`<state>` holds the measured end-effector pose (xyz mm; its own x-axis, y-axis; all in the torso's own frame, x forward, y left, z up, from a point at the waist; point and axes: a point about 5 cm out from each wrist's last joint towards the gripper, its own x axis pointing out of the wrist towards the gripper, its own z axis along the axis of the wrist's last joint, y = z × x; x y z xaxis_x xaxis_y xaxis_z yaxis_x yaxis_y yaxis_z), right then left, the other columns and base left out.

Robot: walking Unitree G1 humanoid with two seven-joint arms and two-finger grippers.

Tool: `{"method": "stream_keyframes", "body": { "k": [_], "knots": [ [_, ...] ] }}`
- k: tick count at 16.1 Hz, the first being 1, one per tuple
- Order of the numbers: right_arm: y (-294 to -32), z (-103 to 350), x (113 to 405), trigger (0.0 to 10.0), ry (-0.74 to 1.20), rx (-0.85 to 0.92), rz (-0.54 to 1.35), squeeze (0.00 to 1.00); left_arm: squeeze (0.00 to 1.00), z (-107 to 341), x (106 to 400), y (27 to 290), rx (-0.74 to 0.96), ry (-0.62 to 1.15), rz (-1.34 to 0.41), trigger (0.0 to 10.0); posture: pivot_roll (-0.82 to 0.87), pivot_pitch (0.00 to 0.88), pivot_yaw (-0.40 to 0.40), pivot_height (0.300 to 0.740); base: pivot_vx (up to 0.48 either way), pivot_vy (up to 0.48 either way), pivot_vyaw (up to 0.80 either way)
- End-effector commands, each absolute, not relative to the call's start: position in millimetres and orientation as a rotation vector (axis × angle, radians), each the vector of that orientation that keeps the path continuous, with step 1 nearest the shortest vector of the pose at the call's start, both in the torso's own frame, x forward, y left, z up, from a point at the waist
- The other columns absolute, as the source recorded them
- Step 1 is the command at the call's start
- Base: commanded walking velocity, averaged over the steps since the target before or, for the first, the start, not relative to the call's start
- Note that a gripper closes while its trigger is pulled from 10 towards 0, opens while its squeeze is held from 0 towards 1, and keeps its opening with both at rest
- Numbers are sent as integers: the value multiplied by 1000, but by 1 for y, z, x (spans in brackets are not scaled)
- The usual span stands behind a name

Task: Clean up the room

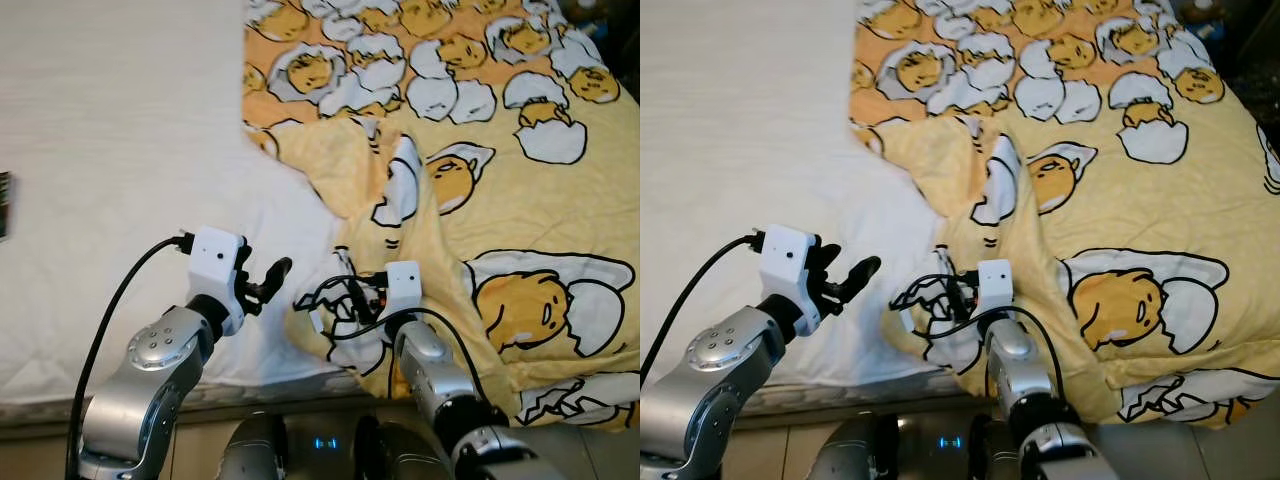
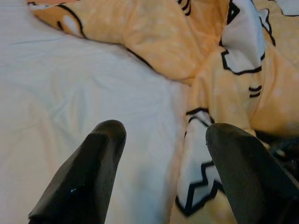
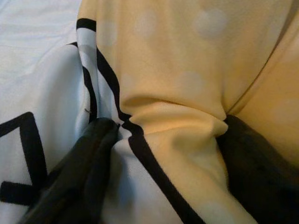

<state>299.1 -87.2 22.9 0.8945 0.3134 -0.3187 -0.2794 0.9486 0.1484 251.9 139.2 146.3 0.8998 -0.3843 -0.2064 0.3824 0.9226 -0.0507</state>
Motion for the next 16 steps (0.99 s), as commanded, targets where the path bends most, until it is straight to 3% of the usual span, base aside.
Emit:
{"method": "stream_keyframes", "body": {
  "k": [1, 5, 8, 9, 10, 16],
  "knots": [
    [-68, 7, 281, 0, 438, 105, 402, 0, 0, 142, 251, 142, -6, 238, -383, 10000, 183, 245, 51, 724, 0, 0, 0],
    [-61, 10, 268, 0, 394, 79, 468, 0, 0, 139, 251, 143, 22, 238, -367, 10000, 164, 238, 48, 724, 0, 0, 0],
    [-75, 12, 271, 0, 361, 56, 339, 0, 0, 139, 255, 141, 30, 220, -352, 10000, 155, 229, 47, 724, 0, 0, 0],
    [-81, 17, 273, 4863, 329, 50, 319, 0, 0, 138, 255, 141, 29, 220, -348, 10000, 147, 222, 47, 724, 0, 0, 0],
    [-82, 21, 272, 0, 306, 61, 330, 0, 0, 136, 255, 142, 23, 226, -345, 10000, 143, 218, 46, 724, 0, 0, 0],
    [-63, 13, 237, 0, 355, 90, 530, 0, 0, 125, 245, 143, -3, 275, -326, 10000, 136, 211, 46, 724, 0, 0, 0]
  ]
}}
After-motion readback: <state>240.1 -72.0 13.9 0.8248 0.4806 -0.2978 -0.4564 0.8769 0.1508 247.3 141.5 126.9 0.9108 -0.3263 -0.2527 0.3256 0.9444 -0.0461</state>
